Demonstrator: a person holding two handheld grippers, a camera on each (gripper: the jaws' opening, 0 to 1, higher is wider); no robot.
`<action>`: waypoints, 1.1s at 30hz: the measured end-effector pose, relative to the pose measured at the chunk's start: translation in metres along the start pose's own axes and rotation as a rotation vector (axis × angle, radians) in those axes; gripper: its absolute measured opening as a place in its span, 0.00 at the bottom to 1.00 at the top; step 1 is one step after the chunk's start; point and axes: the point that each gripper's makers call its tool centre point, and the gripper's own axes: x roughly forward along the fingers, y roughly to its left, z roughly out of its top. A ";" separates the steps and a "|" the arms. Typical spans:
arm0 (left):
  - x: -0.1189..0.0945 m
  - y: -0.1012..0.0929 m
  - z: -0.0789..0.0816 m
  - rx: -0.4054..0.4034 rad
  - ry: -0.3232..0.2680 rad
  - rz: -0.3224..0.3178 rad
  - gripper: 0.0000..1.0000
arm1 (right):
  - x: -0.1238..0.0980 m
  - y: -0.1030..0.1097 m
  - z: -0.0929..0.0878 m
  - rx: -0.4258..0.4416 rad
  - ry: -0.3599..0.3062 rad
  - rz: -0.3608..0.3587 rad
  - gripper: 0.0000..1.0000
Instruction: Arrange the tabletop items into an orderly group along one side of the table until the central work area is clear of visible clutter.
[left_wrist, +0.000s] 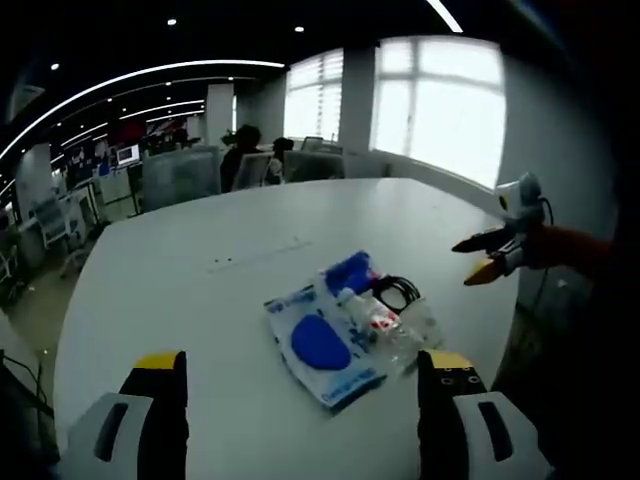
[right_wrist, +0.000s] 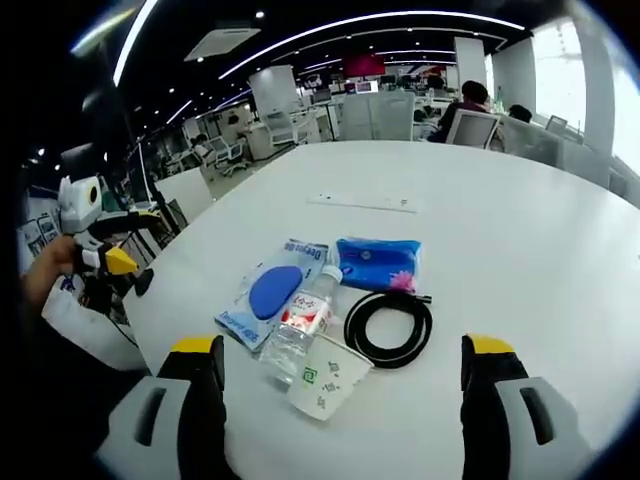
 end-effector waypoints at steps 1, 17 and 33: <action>0.000 0.000 0.000 -0.002 -0.001 -0.001 0.95 | 0.000 0.000 0.000 0.000 0.001 0.000 0.94; 0.002 0.000 0.002 -0.002 -0.009 -0.007 0.95 | -0.002 -0.002 -0.001 0.010 -0.001 -0.017 0.93; -0.001 -0.001 0.000 -0.001 -0.009 -0.012 0.95 | -0.004 0.000 -0.002 0.004 0.005 -0.014 0.92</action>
